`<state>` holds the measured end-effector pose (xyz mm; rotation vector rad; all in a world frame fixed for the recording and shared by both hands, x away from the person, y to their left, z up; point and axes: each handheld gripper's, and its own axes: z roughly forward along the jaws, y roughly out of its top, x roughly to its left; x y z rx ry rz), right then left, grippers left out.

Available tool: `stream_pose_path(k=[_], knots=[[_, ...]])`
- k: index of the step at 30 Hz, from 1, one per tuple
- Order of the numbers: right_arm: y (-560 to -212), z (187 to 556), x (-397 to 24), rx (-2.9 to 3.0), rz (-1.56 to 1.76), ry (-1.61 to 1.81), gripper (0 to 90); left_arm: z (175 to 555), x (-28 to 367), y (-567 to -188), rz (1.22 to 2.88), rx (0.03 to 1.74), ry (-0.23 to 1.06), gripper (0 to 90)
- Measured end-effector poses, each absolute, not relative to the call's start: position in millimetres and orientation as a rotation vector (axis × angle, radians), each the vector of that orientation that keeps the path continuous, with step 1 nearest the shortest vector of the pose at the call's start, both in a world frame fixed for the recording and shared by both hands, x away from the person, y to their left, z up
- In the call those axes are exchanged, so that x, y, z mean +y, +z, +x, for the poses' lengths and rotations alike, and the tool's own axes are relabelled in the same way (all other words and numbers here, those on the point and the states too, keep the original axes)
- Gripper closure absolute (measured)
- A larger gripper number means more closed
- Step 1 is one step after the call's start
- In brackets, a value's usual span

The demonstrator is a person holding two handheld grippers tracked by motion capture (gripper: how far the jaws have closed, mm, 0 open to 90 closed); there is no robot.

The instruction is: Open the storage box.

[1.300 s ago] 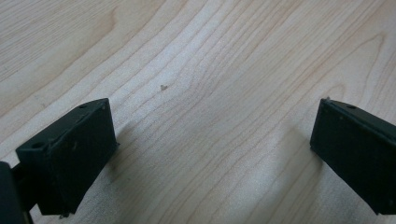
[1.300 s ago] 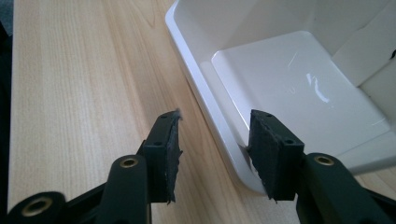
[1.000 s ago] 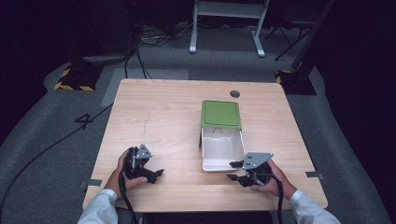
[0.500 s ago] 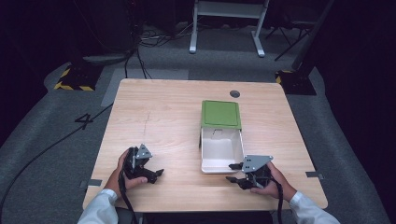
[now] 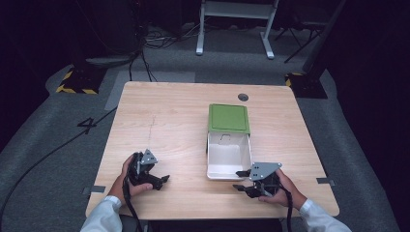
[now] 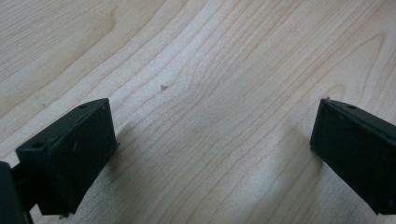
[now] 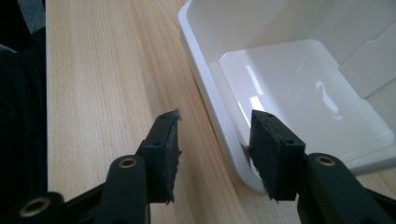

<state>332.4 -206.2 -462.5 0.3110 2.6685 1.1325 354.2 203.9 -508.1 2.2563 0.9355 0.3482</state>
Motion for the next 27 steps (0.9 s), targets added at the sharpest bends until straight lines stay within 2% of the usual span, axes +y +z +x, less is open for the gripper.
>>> stream_pose_path(k=[21,27], knots=[[-460.4,328.1,-208.5,2.693,0.301,1.139,52.1,354.0,203.9,-508.0,2.257,0.937,0.351,0.4],[-458.3,328.2,-208.8,2.707,0.289,1.142,46.3,354.1,203.9,-508.0,2.256,0.938,0.351,0.4]])
